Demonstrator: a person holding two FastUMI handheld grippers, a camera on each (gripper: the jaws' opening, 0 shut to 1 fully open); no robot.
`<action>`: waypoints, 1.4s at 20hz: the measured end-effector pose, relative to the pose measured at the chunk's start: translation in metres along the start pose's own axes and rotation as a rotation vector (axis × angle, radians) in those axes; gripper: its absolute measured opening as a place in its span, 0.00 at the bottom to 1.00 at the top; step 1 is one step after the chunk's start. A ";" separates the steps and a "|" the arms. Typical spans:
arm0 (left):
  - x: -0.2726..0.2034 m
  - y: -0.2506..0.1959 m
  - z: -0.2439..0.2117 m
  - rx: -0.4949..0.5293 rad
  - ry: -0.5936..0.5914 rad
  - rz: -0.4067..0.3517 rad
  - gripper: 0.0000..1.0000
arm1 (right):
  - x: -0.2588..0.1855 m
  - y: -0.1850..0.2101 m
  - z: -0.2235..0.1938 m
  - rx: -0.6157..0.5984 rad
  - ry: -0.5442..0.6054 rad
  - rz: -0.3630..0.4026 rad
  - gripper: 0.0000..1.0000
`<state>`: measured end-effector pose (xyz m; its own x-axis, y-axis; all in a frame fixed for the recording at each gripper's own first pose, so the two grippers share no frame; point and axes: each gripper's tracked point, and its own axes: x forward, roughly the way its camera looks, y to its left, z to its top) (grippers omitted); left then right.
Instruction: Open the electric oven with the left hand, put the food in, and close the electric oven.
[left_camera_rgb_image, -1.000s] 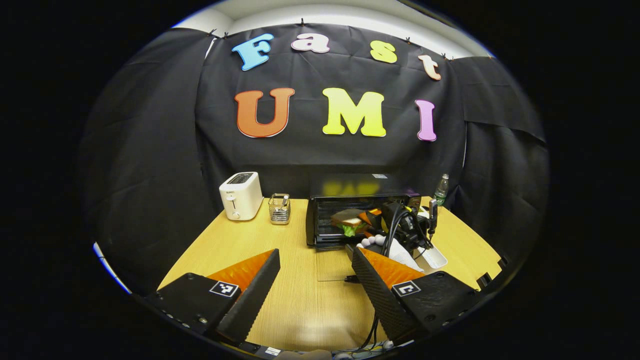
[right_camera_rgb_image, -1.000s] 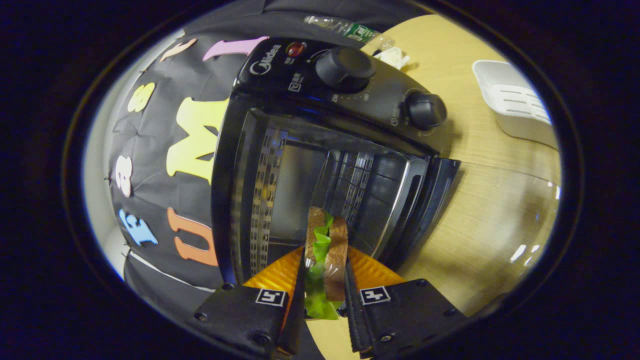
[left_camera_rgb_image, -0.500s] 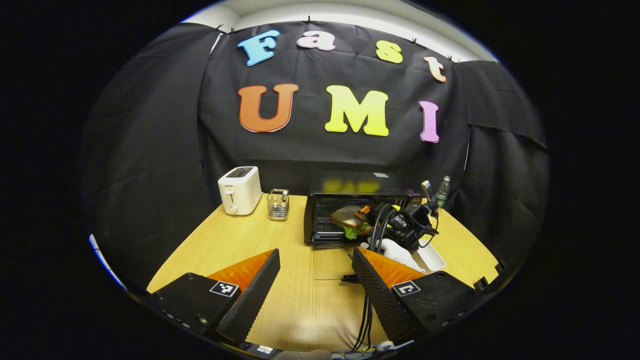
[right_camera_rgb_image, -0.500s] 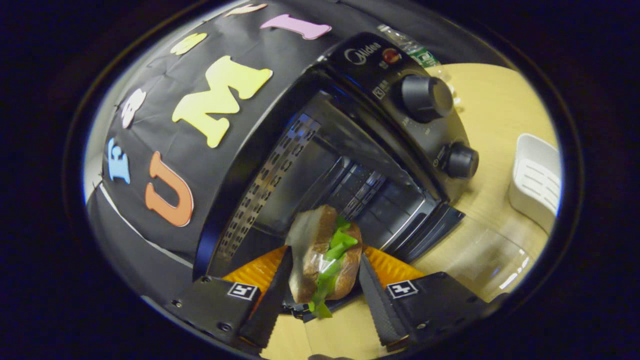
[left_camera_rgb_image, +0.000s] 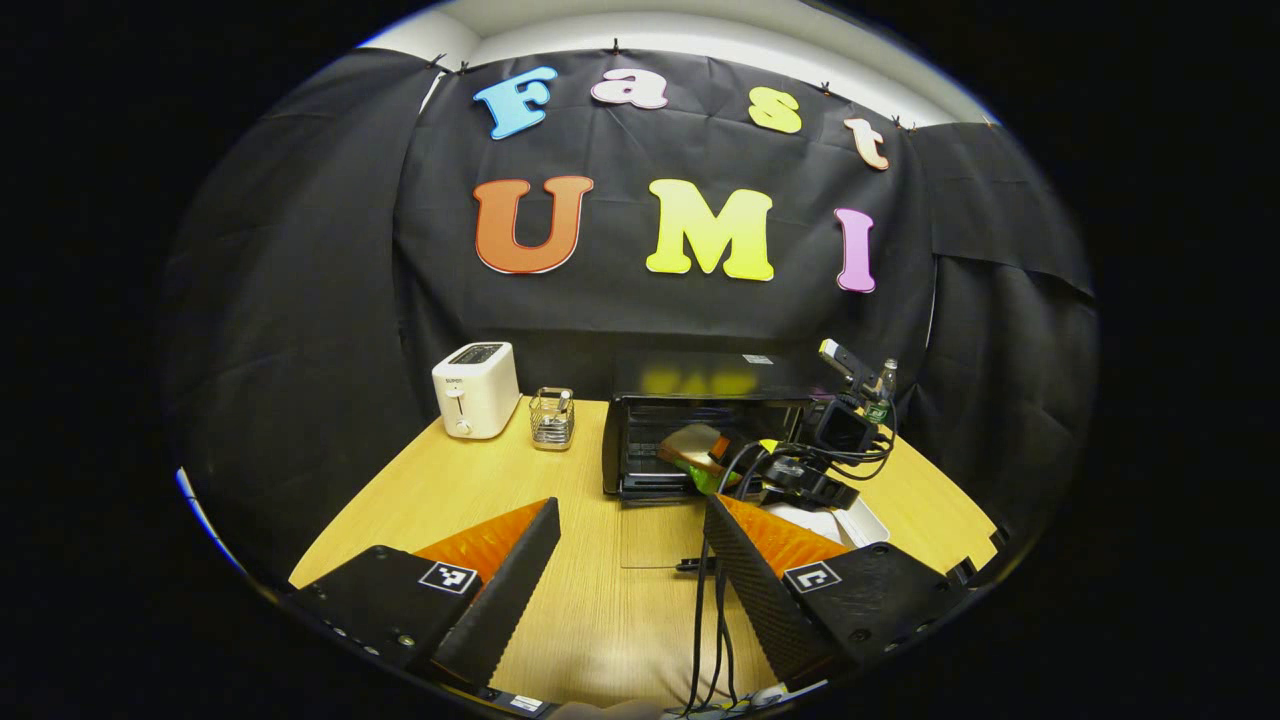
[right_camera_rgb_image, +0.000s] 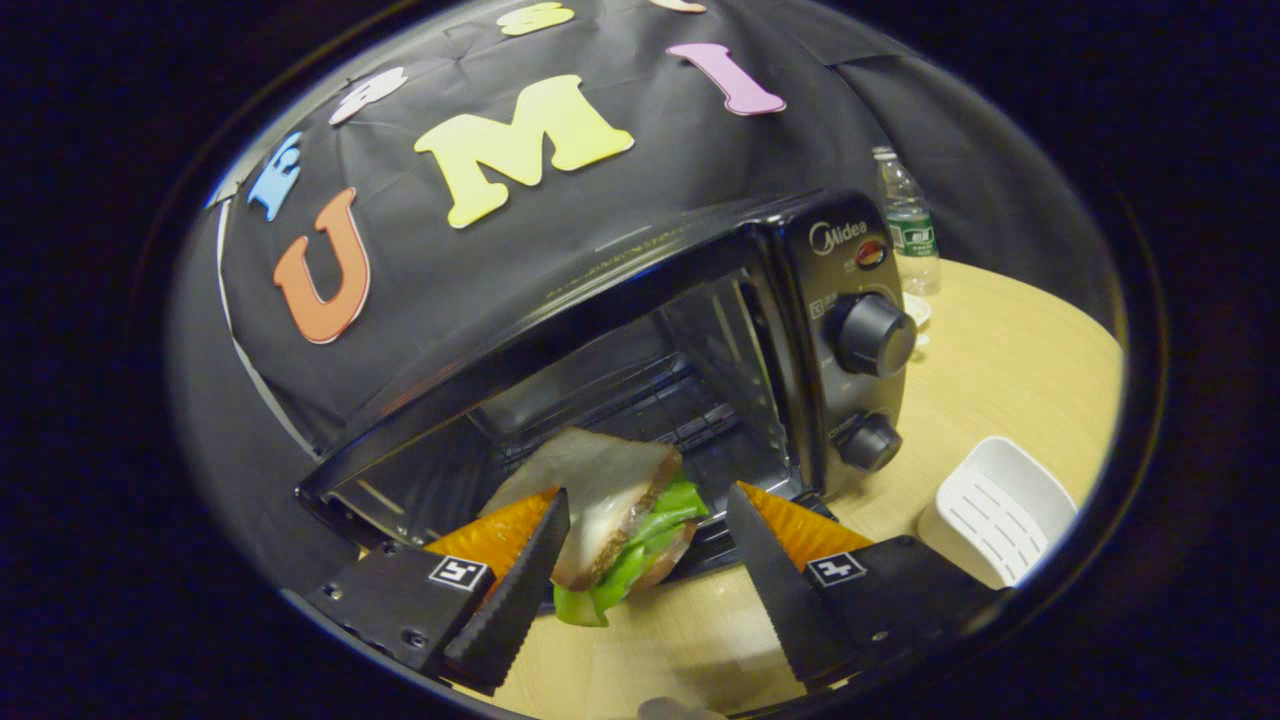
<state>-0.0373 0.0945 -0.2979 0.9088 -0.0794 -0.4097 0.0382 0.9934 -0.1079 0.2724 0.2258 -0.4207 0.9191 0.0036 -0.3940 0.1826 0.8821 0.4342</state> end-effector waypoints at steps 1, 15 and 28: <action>0.000 0.001 0.000 0.004 -0.003 0.002 0.95 | -0.006 -0.001 0.004 -0.007 0.002 0.007 0.96; 0.020 -0.022 -0.035 0.059 0.037 0.028 0.95 | -0.194 -0.069 0.152 -0.411 -0.245 0.016 0.96; 0.084 -0.111 -0.144 0.041 0.218 0.007 0.95 | -0.342 -0.144 0.269 -0.610 -0.473 0.005 0.97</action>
<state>-0.0251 -0.0345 -0.4506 0.7981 -0.0837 -0.5967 0.0526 0.9962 -0.0694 0.0257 -0.0296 -0.1305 0.9959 -0.0722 0.0546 0.0793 0.9866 -0.1426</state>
